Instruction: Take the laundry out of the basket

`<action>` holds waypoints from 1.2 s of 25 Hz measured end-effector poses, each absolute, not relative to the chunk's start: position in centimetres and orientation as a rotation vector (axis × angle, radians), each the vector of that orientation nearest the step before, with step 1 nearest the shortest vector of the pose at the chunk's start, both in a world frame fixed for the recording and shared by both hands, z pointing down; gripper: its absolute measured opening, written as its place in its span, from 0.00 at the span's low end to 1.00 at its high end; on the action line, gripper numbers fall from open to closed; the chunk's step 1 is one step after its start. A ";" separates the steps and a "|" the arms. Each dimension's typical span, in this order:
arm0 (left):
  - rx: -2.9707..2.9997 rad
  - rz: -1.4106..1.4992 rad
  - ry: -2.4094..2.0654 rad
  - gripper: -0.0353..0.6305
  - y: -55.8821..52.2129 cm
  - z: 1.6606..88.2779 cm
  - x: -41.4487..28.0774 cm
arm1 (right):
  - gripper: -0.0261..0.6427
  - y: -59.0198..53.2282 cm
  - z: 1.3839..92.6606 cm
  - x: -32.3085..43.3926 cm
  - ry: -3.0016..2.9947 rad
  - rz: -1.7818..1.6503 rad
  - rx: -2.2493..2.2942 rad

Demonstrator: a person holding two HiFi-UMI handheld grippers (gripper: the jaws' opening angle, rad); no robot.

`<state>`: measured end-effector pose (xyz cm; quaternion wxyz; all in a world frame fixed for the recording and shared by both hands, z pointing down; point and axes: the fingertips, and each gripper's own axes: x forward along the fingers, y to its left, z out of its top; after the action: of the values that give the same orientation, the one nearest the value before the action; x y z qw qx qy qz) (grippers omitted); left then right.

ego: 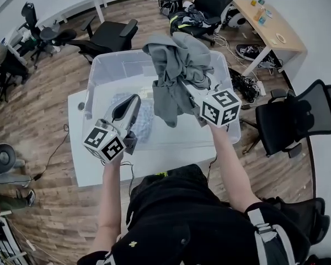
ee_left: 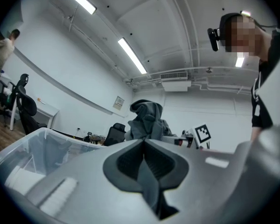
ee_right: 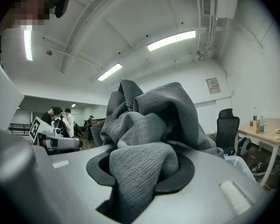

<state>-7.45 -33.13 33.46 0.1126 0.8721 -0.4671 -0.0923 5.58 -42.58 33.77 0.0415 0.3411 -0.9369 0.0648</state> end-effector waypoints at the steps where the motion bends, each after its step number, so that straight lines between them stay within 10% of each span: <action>1: 2.559 -0.271 -1.375 0.06 -32.9 33.3 -7.7 | 0.28 -42.2 33.0 5.5 -2.885 0.186 1.051; 30: 2.568 -0.210 -1.539 0.06 -21.8 28.4 -5.3 | 0.28 -26.9 18.5 9.2 -3.131 -0.210 1.103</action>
<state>-5.33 -21.82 28.45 0.0700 0.8536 -0.5114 -0.0699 9.19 -26.85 18.48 -0.0921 0.3301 -0.9373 -0.0629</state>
